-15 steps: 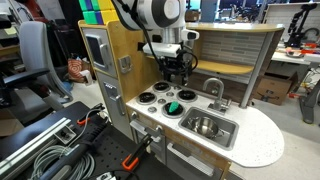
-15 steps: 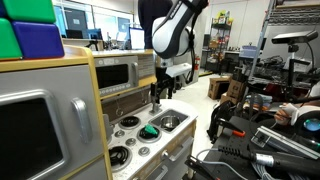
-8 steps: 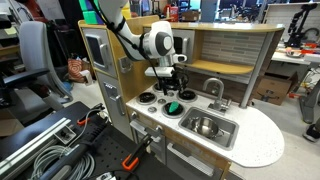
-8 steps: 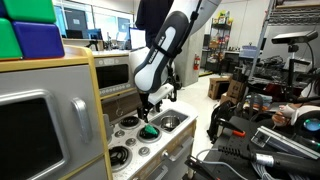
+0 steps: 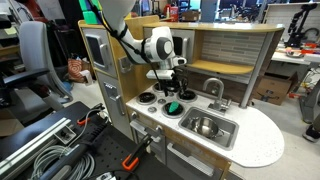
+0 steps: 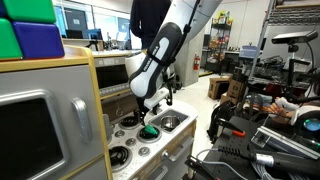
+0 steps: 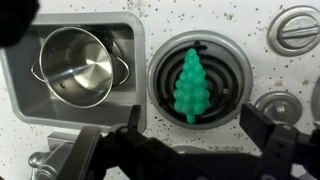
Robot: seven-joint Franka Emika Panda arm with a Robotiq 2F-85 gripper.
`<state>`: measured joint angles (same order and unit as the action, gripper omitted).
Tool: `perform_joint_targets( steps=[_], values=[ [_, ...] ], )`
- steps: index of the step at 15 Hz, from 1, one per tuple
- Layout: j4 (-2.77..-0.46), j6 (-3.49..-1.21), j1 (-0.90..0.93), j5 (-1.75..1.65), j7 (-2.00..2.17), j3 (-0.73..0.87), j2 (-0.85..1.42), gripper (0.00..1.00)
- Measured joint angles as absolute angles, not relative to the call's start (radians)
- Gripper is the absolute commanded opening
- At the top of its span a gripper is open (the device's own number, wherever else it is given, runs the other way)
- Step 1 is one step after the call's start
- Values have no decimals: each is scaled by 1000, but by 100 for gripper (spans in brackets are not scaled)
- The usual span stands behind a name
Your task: Pick up the green grapes from the stove and place them inside the silver pot in the sink
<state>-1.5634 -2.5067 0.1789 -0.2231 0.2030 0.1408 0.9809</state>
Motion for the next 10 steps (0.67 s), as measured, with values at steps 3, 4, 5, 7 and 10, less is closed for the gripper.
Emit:
perform_joint_targets(
  steps=[3,4,5,7,10],
  values=[
    [-1548,-2511,179,-191,231,132,1001,100],
    [-1536,-2511,179,-186,246,132,1015,100],
    [-1522,-2511,179,-184,262,132,1031,100],
    [-1485,-2511,179,-184,296,137,1069,100],
    [-1410,-2496,184,-184,348,156,1140,74]
  ],
)
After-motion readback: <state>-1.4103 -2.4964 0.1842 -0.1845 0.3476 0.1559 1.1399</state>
